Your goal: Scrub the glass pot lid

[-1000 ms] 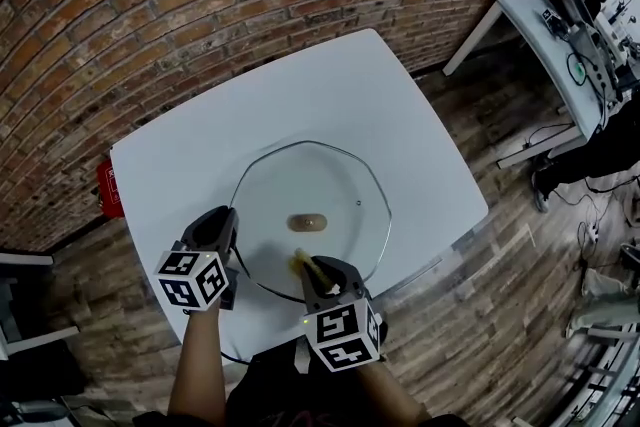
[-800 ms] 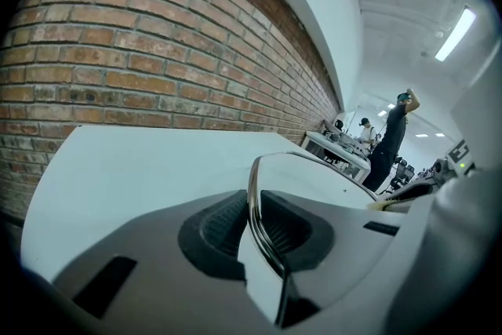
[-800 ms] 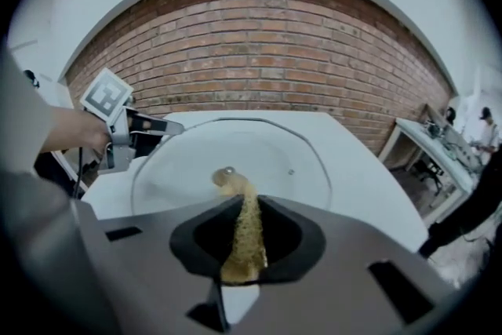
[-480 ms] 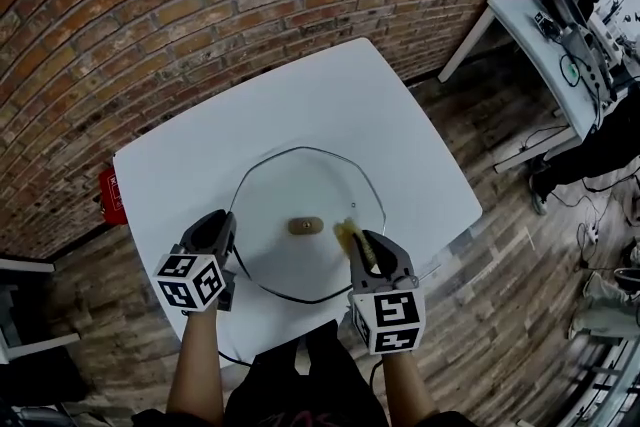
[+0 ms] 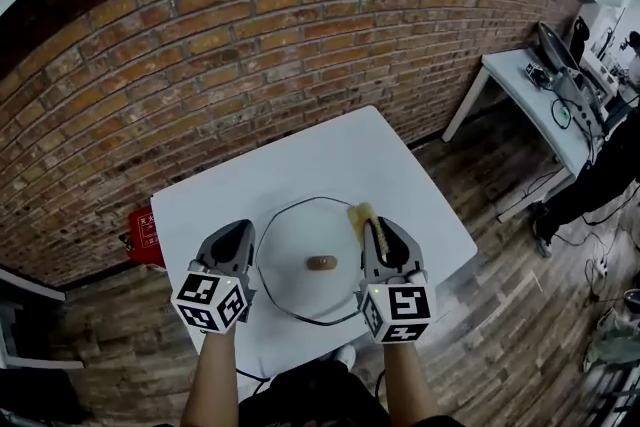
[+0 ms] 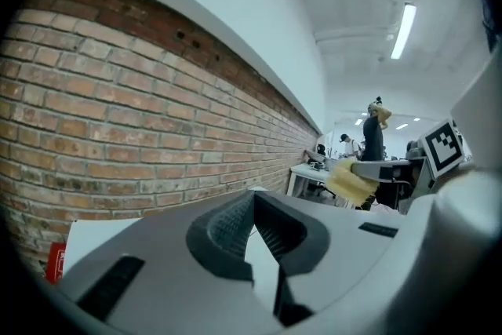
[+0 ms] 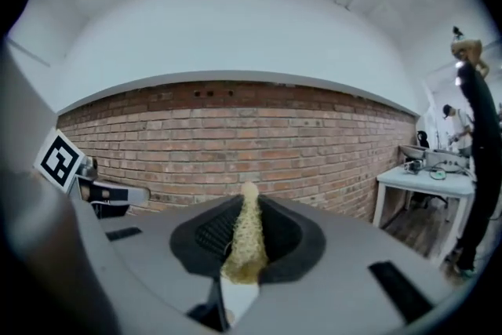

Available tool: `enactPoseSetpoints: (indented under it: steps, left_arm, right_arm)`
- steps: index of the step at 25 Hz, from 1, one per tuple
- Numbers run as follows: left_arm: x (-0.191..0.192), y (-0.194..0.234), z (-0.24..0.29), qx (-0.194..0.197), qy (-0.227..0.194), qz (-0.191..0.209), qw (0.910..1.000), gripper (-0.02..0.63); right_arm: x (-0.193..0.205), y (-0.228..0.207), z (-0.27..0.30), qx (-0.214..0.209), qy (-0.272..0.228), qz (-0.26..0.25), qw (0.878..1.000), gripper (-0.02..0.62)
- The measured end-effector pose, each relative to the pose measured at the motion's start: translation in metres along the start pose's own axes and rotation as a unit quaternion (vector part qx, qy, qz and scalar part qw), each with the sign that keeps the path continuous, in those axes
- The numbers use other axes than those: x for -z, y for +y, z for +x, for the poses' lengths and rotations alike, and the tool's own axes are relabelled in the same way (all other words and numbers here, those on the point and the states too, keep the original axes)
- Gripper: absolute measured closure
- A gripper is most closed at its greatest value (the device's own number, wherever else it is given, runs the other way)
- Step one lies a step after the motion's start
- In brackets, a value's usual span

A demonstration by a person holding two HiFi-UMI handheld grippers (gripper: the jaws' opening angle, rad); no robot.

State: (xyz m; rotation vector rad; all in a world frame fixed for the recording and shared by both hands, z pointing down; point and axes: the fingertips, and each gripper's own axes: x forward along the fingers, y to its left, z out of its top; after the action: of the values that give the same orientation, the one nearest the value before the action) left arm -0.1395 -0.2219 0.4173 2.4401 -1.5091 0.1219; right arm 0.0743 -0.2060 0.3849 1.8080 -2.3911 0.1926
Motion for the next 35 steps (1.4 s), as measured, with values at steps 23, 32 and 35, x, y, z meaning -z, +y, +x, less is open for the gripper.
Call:
enactPoseSetpoints:
  steps: [23, 32, 35]
  left_arm:
    - [-0.134, -0.065, -0.019, 0.014, -0.15, 0.082, 0.9852, 0.597]
    - [-0.124, -0.059, -0.029, 0.027, -0.145, 0.066, 0.9868, 0.597]
    - [-0.118, -0.055, -0.036, 0.04, -0.141, 0.059, 0.9874, 0.597]
  right_arm:
    - [-0.12, 0.014, -0.037, -0.003, -0.149, -0.042, 0.988, 0.535]
    - [-0.114, 0.029, -0.046, 0.005, -0.144, -0.043, 0.989, 0.535]
    - [-0.111, 0.042, -0.052, 0.01, -0.141, -0.049, 0.989, 0.536]
